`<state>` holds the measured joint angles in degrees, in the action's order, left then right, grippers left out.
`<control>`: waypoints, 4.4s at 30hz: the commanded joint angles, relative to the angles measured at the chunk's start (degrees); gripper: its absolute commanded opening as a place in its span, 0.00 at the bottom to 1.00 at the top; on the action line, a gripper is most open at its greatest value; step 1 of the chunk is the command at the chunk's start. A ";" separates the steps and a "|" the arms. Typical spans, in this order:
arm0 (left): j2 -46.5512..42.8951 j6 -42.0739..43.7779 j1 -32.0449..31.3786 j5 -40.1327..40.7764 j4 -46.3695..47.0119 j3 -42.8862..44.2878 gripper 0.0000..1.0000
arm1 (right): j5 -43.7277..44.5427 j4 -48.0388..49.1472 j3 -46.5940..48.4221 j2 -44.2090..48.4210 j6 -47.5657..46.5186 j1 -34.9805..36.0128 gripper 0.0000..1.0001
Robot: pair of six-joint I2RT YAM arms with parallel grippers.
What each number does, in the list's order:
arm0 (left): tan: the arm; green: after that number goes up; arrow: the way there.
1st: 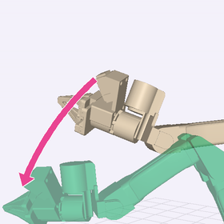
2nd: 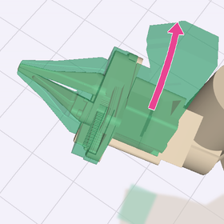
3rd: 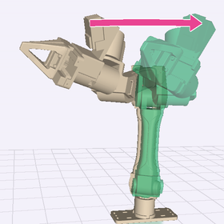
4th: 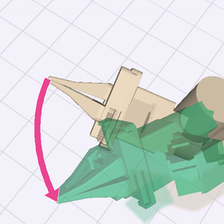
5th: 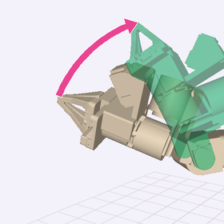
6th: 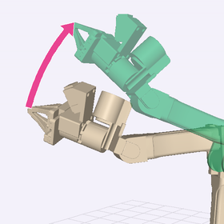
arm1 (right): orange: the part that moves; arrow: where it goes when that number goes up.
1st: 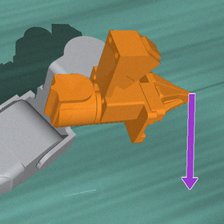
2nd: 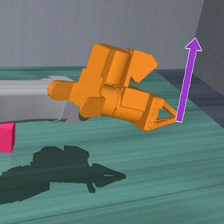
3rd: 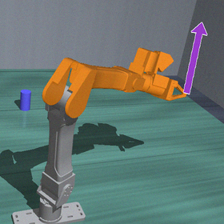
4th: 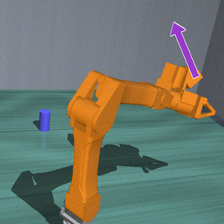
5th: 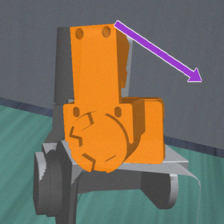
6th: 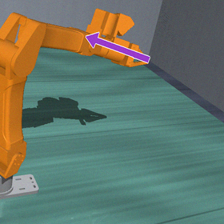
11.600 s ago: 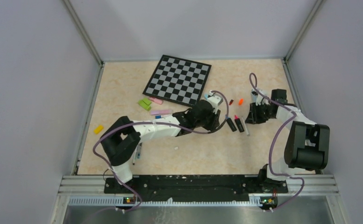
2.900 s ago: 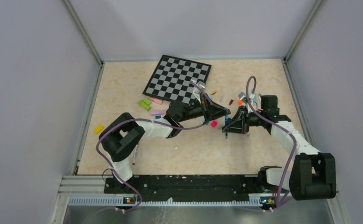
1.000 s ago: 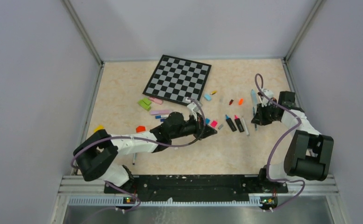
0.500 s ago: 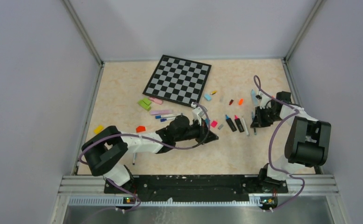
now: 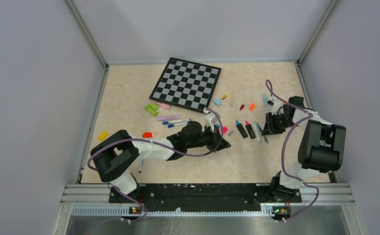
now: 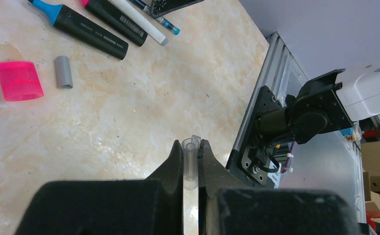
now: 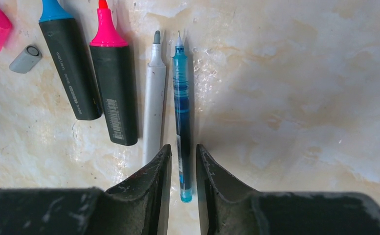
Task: Open the pen caps
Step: Place the pen at the center of the board, then place the pen cap at the center of the board, then pick up the pen from the center of the board.
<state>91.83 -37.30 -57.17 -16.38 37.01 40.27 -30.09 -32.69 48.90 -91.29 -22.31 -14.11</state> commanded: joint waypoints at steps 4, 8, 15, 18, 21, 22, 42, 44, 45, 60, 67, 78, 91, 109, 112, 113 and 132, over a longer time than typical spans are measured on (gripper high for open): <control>2.40 2.25 -0.82 1.36 -0.33 4.23 0.00 | -0.63 -1.16 3.43 0.00 0.25 -0.48 0.24; 4.48 3.78 -1.53 3.52 -3.90 7.25 0.00 | -0.57 -1.37 3.65 1.25 0.22 -0.57 0.24; 9.88 6.57 -3.36 11.62 -14.91 16.00 0.00 | 0.29 -0.98 3.40 5.08 -0.02 -0.72 0.25; 13.02 6.43 -4.00 15.69 -22.16 21.39 0.00 | 0.36 -0.73 3.30 6.59 -0.10 -0.83 0.25; 16.45 6.30 -4.38 19.12 -27.47 26.51 0.00 | 0.43 -0.78 3.39 7.66 -0.27 -0.92 0.25; 17.56 6.62 -4.38 19.44 -28.58 28.10 0.00 | 0.53 -0.70 3.39 8.08 -0.28 -0.88 0.26; 33.13 10.49 -4.36 26.66 -46.31 48.82 0.23 | -0.75 -0.25 3.08 12.18 -0.28 -1.18 0.26; 33.02 10.45 -4.37 26.45 -46.33 49.02 0.25 | -0.85 -0.30 3.08 12.23 -0.28 -1.18 0.26; 32.92 10.41 -4.36 26.41 -46.33 49.02 0.25 | -0.86 -0.31 3.08 12.19 -0.28 -1.14 0.26; 21.66 10.75 -4.47 22.22 -40.87 41.91 0.37 | -2.20 -0.35 2.87 12.92 -0.96 -1.53 0.26; 8.50 12.57 -4.46 19.03 -28.39 26.29 0.38 | -4.71 -0.31 2.44 14.46 -2.68 -1.54 0.26; -14.28 15.69 -4.44 31.93 -29.58 3.53 0.60 | -12.05 0.41 0.31 18.67 -6.55 -1.53 0.26; -42.36 1.17 -2.89 52.80 -50.05 -12.53 0.99 | -15.77 0.50 -0.65 19.63 -8.54 -1.54 0.26; -43.03 -3.74 22.25 40.90 -63.22 -13.24 0.98 | -17.02 0.05 -0.57 20.51 -8.72 -1.54 0.26; -38.63 -5.36 23.74 45.09 -67.95 -9.65 0.95 | -17.02 -0.21 -0.31 20.68 -8.81 -1.51 0.26; -37.13 -5.73 23.97 45.88 -69.17 -8.70 0.94 | -17.04 -0.31 -0.24 20.74 -8.85 -1.53 0.26; -22.64 -15.78 31.27 44.58 -74.06 -8.56 0.74 | -18.07 -0.87 0.14 22.81 -9.15 -1.46 0.26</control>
<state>67.66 -49.78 -27.31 29.23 -34.96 31.59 -46.44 -33.98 48.25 -70.50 -30.09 -14.92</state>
